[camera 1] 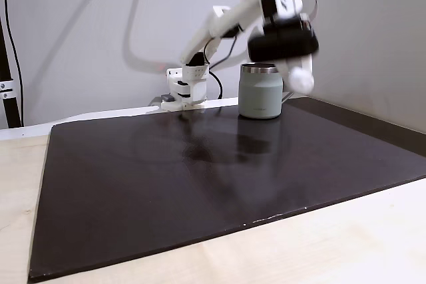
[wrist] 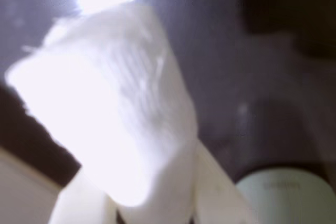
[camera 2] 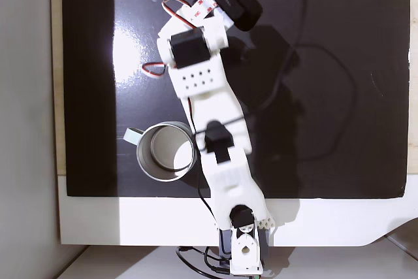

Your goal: Grasp a gauze and put it in the cup.

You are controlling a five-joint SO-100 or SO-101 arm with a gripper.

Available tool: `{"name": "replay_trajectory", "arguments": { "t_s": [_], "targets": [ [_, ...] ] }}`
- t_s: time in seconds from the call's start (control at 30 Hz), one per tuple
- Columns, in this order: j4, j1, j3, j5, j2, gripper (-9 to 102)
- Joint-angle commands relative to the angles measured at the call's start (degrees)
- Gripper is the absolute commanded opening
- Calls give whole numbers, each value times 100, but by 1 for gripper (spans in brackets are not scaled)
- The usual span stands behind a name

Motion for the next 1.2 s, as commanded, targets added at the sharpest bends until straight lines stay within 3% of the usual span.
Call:
{"name": "replay_trajectory", "arguments": {
  "t_s": [0.0,0.27,0.6,0.9,1.17],
  "targets": [
    [44,0,729,35,1582,0],
    [70,-229,3507,-483,4192,0],
    [105,-1187,6390,-1055,6601,0],
    [105,-1793,8042,-1257,7488,0],
    [70,-2347,8253,-940,7040,0]
  ]
}}
